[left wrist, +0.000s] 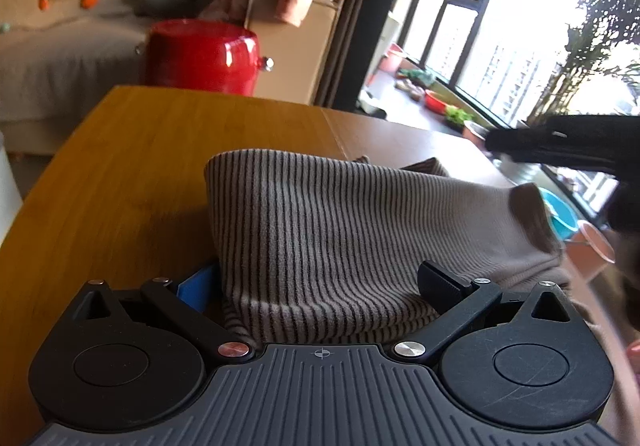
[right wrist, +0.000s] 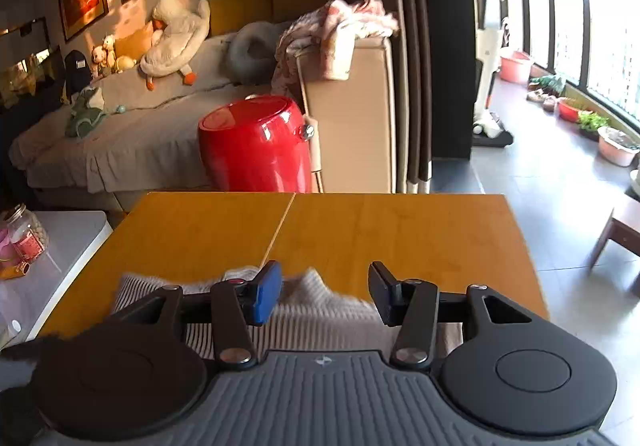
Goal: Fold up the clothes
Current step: 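Grasp the folded sweater edge with the right gripper and lift it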
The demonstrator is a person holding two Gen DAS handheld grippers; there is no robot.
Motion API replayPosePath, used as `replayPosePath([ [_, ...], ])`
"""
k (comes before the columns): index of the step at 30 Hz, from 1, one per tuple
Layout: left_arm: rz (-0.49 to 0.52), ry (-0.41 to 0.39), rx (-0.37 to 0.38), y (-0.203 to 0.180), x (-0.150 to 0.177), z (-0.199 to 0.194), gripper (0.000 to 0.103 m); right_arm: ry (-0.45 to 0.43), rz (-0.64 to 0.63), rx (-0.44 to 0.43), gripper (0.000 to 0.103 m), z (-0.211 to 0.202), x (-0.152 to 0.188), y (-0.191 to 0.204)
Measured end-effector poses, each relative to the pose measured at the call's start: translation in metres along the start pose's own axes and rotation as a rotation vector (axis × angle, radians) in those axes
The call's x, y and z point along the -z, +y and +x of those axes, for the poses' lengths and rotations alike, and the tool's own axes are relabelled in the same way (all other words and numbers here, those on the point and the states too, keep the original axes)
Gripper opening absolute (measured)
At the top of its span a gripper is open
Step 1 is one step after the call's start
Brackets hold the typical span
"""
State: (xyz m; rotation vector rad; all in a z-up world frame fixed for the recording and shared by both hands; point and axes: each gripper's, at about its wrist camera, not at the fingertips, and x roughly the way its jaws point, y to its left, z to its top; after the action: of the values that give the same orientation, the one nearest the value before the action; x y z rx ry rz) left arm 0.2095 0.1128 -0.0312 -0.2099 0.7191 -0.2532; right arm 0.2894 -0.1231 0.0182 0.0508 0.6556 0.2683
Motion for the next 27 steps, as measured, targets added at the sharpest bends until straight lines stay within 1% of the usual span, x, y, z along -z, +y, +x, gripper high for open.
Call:
replayPosePath([
  [2,-0.046,0.023,0.019,0.012,-0.004,-0.008,0.103,0.038,-0.03,0.021,0.051,0.028,0.0,0.005],
  [4,-0.075,0.023,0.011,0.023,-0.006,-0.018,0.103,0.078,-0.048,0.038,0.051,0.052,0.004,0.01],
  [5,-0.084,0.018,0.002,0.028,-0.006,-0.024,0.103,0.096,-0.051,0.029,0.046,0.06,0.008,0.011],
  [6,-0.09,0.014,-0.007,0.032,-0.007,-0.029,0.103,0.114,-0.054,0.02,0.036,0.069,0.012,0.012],
  [7,-0.092,0.009,-0.015,0.036,-0.008,-0.034,0.103,0.115,-0.044,0.007,0.027,0.069,0.013,0.013],
  [8,-0.095,0.002,-0.022,0.039,-0.009,-0.04,0.103,0.102,-0.025,-0.007,0.01,0.062,0.012,0.013],
  [9,-0.097,-0.007,-0.025,0.041,-0.01,-0.046,0.103,0.089,-0.005,-0.022,0.005,0.055,0.011,0.014],
  [11,-0.097,-0.025,-0.025,0.042,-0.015,-0.057,0.103,0.038,0.019,-0.052,0.004,0.025,0.009,0.015],
  [14,-0.093,-0.064,-0.009,0.041,-0.02,-0.079,0.103,-0.057,0.027,-0.137,0.004,-0.043,0.008,0.017],
  [17,-0.094,-0.106,0.017,0.037,-0.02,-0.104,0.103,-0.096,0.024,-0.21,0.004,-0.111,0.027,0.02],
  [19,-0.096,-0.132,0.035,0.034,-0.019,-0.121,0.103,-0.08,0.029,-0.236,0.004,-0.143,0.053,0.019],
  [21,-0.096,-0.143,0.043,0.03,-0.017,-0.135,0.103,-0.033,0.042,-0.258,0.004,-0.163,0.085,0.018],
  [25,-0.068,-0.121,0.061,0.015,-0.008,-0.144,0.103,0.09,0.032,-0.264,0.004,-0.178,0.15,0.023],
  [27,-0.032,-0.094,0.065,0.002,0.001,-0.143,0.103,0.14,0.005,-0.243,0.005,-0.181,0.175,0.026],
])
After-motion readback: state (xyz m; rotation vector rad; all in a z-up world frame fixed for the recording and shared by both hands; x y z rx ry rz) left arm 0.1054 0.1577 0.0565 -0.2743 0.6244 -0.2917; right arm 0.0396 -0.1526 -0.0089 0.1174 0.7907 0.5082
